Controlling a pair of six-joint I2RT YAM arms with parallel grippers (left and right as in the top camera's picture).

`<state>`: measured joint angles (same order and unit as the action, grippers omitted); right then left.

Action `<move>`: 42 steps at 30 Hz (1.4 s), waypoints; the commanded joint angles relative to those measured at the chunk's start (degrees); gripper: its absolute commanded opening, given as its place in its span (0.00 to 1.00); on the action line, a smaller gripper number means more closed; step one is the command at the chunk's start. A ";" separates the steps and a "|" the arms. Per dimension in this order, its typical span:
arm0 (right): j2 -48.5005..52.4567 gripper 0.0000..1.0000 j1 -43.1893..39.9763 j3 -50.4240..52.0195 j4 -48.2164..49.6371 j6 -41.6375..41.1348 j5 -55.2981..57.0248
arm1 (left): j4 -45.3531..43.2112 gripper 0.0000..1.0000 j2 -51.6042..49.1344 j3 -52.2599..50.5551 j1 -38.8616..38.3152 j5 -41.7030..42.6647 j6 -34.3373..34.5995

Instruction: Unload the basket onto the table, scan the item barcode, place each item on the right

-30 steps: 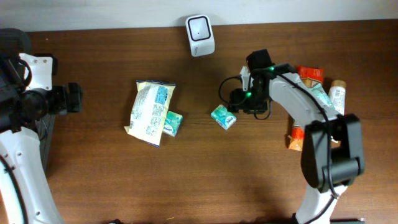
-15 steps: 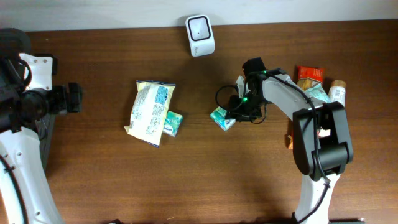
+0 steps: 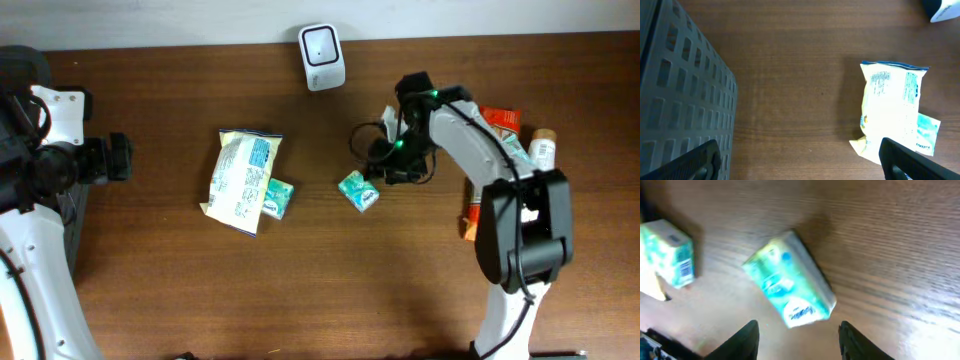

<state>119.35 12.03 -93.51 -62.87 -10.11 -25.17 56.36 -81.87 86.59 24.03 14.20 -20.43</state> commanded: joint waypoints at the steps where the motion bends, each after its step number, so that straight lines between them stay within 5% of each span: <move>1: -2.25 0.52 -0.44 -0.59 -1.92 0.83 -0.11 | -0.09 0.99 0.24 0.61 0.15 0.61 -0.90; 17: -0.72 0.50 -0.44 17.22 18.29 -1.99 -1.40 | -0.09 0.99 0.24 0.61 0.15 0.59 -0.90; 22: 1.01 0.34 -0.44 20.06 20.98 -3.96 -4.46 | -0.09 0.99 0.24 0.61 0.15 0.61 -0.90; 24: 1.95 0.14 -0.44 20.26 21.00 -4.63 -4.68 | -0.09 0.99 0.24 0.61 0.15 0.61 -0.90; 26: 1.99 0.04 -0.44 20.22 21.11 -5.44 -4.68 | -0.09 0.99 0.24 0.61 0.15 0.61 -0.90; 35: -6.91 0.04 -0.94 15.74 13.77 1.16 -17.03 | -0.09 0.99 0.24 0.61 0.15 0.61 -0.90; 42: -15.52 0.04 -4.92 14.40 12.24 1.77 -38.93 | -0.09 0.99 0.24 0.61 0.15 0.61 -0.90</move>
<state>105.47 10.07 -78.35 -50.57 -9.34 -51.90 56.36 -81.87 86.59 24.03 14.17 -20.43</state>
